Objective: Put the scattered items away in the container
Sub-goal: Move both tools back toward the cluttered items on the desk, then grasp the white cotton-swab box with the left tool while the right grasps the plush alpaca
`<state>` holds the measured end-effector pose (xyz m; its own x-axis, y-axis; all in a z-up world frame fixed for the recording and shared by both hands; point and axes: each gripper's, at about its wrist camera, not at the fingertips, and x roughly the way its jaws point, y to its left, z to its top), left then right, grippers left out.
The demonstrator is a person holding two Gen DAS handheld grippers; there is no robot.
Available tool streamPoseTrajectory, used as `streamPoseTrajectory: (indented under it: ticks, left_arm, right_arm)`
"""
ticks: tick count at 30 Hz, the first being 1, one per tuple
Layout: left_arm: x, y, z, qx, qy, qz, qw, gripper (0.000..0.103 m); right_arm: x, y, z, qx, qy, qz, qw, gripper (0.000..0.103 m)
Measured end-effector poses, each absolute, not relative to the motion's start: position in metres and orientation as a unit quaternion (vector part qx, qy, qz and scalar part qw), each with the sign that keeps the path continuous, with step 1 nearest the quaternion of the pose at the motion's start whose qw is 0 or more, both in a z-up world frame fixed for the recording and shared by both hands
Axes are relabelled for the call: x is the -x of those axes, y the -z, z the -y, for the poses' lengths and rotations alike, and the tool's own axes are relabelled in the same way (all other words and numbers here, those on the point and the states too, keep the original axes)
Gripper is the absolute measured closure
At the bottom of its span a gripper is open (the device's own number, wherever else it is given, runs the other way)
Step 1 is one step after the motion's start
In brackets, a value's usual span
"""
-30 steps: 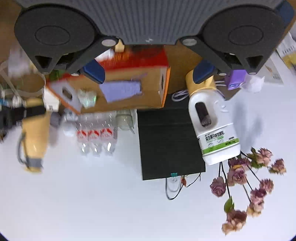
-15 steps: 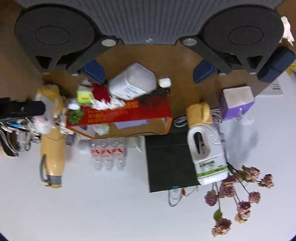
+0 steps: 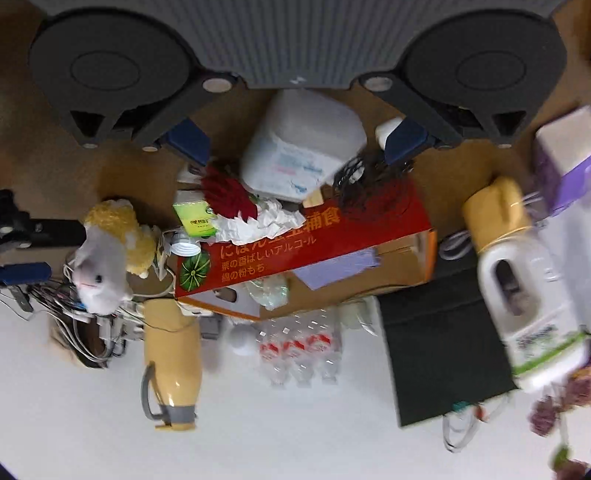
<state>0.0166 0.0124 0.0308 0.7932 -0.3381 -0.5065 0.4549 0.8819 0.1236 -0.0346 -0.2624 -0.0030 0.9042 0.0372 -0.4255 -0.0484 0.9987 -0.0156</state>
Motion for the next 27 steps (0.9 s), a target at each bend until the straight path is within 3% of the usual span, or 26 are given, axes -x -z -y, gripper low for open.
streamPoseTrajectory:
  ticks: [4,7,8,12,14,16,27]
  left_arm:
    - [-0.053,-0.025,-0.021,-0.111,0.251,-0.281,0.92,0.002]
    - [-0.064,-0.022,-0.028,-0.079,0.292,-0.303,0.904,0.016]
    - [-0.068,-0.02,-0.031,-0.064,0.298,-0.313,0.899,0.025]
    - [-0.069,-0.016,-0.036,-0.048,0.311,-0.328,0.891,0.032]
    - [-0.067,-0.016,-0.035,-0.045,0.307,-0.338,0.889,0.034]
    - [-0.057,-0.017,-0.032,-0.047,0.284,-0.347,0.893,0.035]
    - [0.021,-0.023,-0.009,-0.047,0.112,-0.333,0.935,0.037]
  right_arm:
    - [0.014,0.003,0.261,0.007,-0.031,-0.224,0.974,0.009]
    - [0.002,0.001,0.258,0.018,-0.011,-0.22,0.975,0.009]
    - [-0.002,0.0,0.257,0.02,-0.004,-0.221,0.975,0.009]
    - [-0.018,-0.002,0.253,0.026,0.018,-0.227,0.973,0.02]
    - [-0.028,0.003,0.255,0.024,0.03,-0.238,0.971,0.031]
    - [-0.035,0.009,0.261,0.013,0.037,-0.249,0.968,0.06]
    - [0.013,0.001,0.287,-0.023,-0.075,-0.26,0.962,0.062]
